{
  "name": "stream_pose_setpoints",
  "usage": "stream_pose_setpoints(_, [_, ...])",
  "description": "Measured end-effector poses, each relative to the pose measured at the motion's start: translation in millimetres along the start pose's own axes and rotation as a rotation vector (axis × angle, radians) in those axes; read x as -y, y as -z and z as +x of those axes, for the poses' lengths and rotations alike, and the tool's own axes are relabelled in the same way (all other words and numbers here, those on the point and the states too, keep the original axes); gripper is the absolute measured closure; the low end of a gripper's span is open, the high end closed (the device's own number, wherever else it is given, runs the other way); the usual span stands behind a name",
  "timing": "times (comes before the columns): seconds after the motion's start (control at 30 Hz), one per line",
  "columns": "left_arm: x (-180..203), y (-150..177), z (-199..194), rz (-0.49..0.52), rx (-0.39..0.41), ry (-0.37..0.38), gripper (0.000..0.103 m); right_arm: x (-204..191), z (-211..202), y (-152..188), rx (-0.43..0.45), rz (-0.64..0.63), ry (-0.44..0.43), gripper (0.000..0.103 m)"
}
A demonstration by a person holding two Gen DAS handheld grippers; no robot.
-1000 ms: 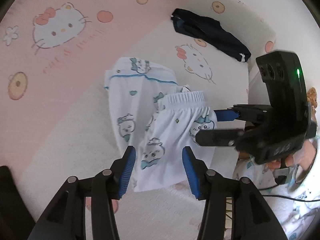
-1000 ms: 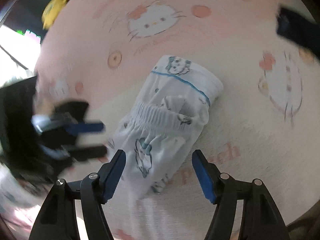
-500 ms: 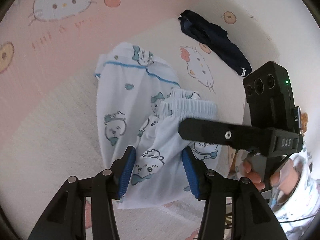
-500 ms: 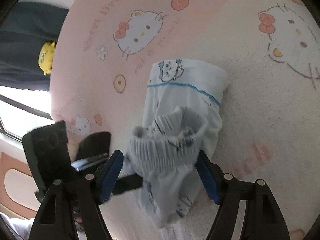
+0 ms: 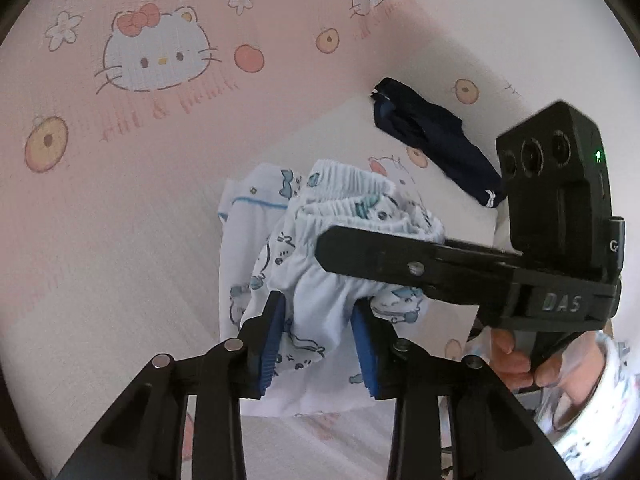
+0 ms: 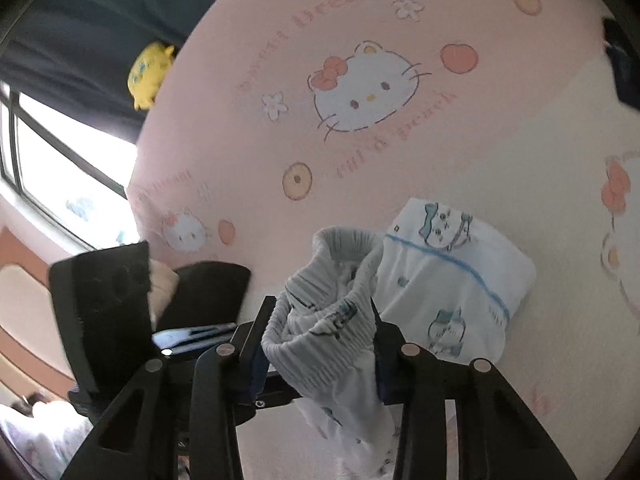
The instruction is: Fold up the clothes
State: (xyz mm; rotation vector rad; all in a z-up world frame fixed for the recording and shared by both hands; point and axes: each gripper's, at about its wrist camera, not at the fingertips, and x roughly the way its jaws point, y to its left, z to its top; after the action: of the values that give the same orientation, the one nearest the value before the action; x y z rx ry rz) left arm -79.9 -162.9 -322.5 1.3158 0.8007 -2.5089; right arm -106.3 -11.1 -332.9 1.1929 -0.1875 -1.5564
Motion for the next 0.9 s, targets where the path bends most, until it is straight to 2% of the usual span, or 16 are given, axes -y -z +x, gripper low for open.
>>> stream_pose_setpoints(0.1, [-3,-11,6,-0.010,-0.004,-0.028,0.073,2,9,-11,-0.036,-0.027,0.028,0.064])
stream_pose_setpoints(0.37, [-7,-27,30,-0.027,-0.006,-0.119,0.073,27,27,-26,-0.039,-0.010,0.093,0.064])
stream_pose_setpoints(0.5, [-11,-31,43,-0.035,-0.022,-0.171,0.073,36,37,-32,-0.067,0.000,0.105,0.064])
stream_pose_setpoints(0.63, [-15,-32,51,-0.045,-0.047,-0.186,0.073,40,47,-35,-0.108,-0.008,0.133,0.062])
stream_pose_setpoints(0.67, [-16,-32,52,-0.048,-0.049,-0.189,0.073,39,48,-37,-0.124,-0.024,0.170,0.059])
stream_pose_setpoints(0.7, [-17,-32,51,-0.050,-0.052,-0.200,0.072,38,48,-39,-0.139,-0.039,0.217,0.048])
stream_pose_setpoints(0.77, [-19,-33,53,-0.062,-0.070,-0.212,0.072,34,45,-44,-0.168,-0.074,0.319,0.032])
stream_pose_setpoints(0.8, [-20,-34,54,-0.073,-0.084,-0.214,0.072,31,40,-46,-0.177,-0.096,0.360,0.031])
stream_pose_setpoints(0.9, [-23,-33,49,-0.111,-0.109,-0.209,0.072,23,13,-51,-0.143,-0.146,0.383,0.029])
